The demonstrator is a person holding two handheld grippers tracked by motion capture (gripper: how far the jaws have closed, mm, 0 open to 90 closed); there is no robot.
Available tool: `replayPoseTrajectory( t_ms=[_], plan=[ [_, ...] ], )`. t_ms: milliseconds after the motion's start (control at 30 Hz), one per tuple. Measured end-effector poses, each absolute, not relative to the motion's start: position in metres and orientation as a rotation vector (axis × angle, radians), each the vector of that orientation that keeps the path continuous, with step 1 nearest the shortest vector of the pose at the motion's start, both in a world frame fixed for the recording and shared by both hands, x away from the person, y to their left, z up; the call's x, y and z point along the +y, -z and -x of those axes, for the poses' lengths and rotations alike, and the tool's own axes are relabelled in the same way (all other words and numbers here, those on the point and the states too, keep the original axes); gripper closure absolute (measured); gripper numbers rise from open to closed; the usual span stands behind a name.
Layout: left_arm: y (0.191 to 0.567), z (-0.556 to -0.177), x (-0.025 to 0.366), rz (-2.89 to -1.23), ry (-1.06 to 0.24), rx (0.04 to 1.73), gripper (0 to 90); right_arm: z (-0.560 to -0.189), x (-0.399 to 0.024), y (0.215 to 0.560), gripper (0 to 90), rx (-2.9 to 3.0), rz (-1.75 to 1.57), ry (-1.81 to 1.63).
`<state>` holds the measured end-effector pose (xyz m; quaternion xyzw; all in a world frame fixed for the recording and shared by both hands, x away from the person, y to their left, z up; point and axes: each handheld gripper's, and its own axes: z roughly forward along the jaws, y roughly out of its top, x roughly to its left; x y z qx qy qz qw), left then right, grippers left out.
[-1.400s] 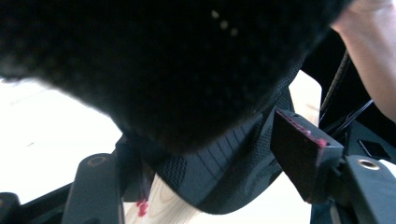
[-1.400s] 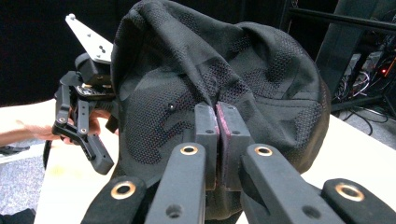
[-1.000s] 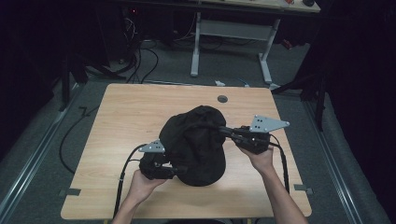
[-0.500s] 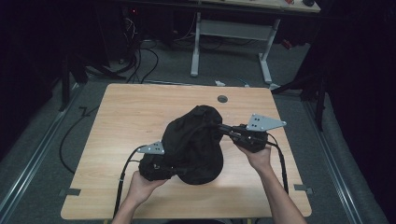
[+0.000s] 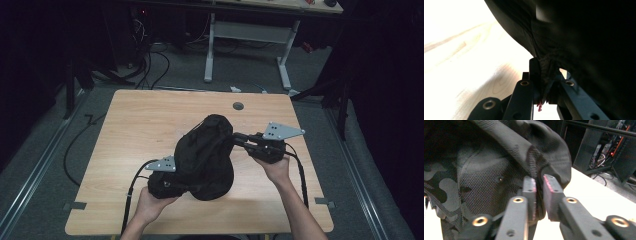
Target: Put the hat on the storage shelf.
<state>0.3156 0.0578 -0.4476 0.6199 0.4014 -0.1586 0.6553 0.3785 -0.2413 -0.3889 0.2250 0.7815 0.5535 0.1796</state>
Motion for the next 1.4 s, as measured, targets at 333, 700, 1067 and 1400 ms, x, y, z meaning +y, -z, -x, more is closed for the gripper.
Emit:
replayPoseTrajectory(
  t_ms=[333,700,1067,1400],
  plan=[
    [0.442,-0.314,0.067,-1.370,0.265,0.913,86.0,-0.379,-0.249,0.396,52.1,2.282,-0.751,-1.483],
    [0.438,-0.317,0.074,-1.333,0.150,0.936,85.9,-0.370,-0.256,0.428,48.9,2.309,-0.901,-1.305],
    [0.433,-0.322,0.081,-1.295,0.056,0.961,85.9,-0.364,-0.276,0.481,45.9,2.319,-1.166,-1.143],
    [0.426,-0.329,0.088,-1.256,-0.014,0.986,85.9,-0.363,-0.301,0.510,42.3,2.192,-1.371,-1.019]
  ],
)
